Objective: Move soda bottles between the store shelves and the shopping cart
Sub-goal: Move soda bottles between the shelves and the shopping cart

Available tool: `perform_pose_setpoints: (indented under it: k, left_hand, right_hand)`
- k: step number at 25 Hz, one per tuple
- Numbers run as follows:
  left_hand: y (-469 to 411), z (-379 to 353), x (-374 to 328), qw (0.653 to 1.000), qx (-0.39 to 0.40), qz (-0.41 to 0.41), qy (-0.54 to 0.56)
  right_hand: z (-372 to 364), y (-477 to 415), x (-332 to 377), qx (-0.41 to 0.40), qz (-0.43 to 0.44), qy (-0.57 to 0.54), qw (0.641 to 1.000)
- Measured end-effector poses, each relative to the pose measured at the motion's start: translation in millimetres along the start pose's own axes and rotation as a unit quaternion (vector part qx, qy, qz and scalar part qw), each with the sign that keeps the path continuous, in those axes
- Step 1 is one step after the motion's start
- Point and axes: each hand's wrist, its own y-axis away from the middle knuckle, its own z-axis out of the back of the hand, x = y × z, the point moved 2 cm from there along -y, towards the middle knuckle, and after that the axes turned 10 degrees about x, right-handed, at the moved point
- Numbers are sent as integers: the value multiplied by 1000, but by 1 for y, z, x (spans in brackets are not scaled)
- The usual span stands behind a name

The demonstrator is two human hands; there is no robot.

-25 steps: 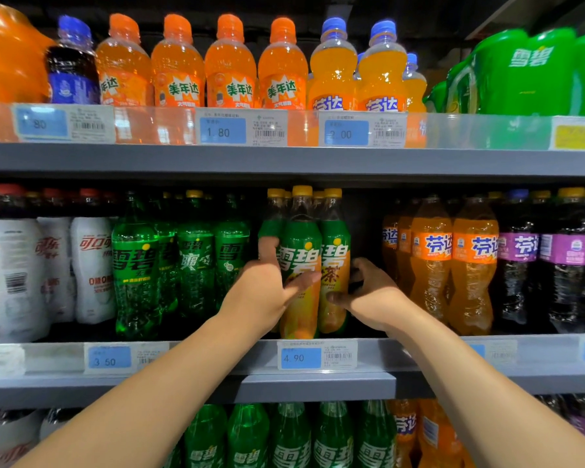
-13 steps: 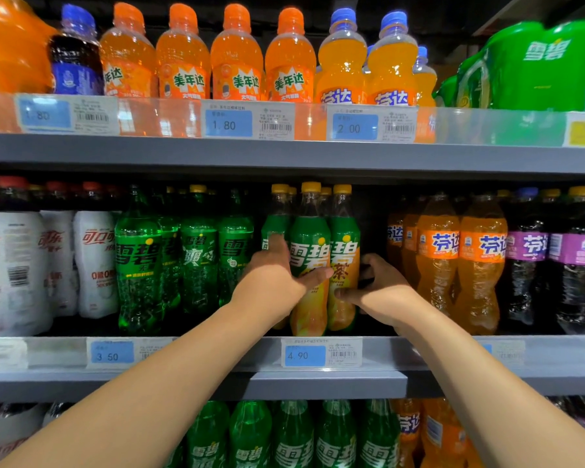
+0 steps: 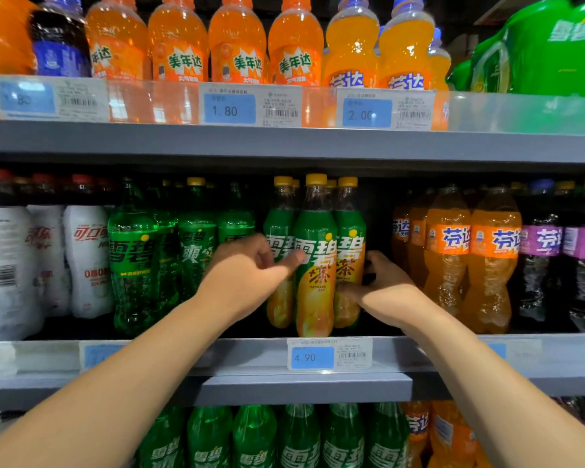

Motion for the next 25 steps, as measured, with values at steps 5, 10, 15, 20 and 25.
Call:
perform_pose_setpoints:
  k: [5, 10, 15, 20, 25]
  left_hand:
    - [3, -33, -25, 978, 145, 58, -140]
    - [2, -36, -22, 986, 136, 57, -83]
    - [17, -20, -14, 993, 79, 58, -70]
    - [22, -1, -6, 987, 103, 43, -117]
    - [23, 16, 12, 987, 73, -103, 101]
  right_hand:
    - [0, 0, 0, -7, 11, 23, 1000]
    - [0, 2, 0, -19, 20, 20, 999]
    - [0, 2, 0, -12, 13, 26, 1000]
    - [12, 18, 14, -104, 23, 40, 994]
    - [1, 61, 51, -124, 262, 6, 957]
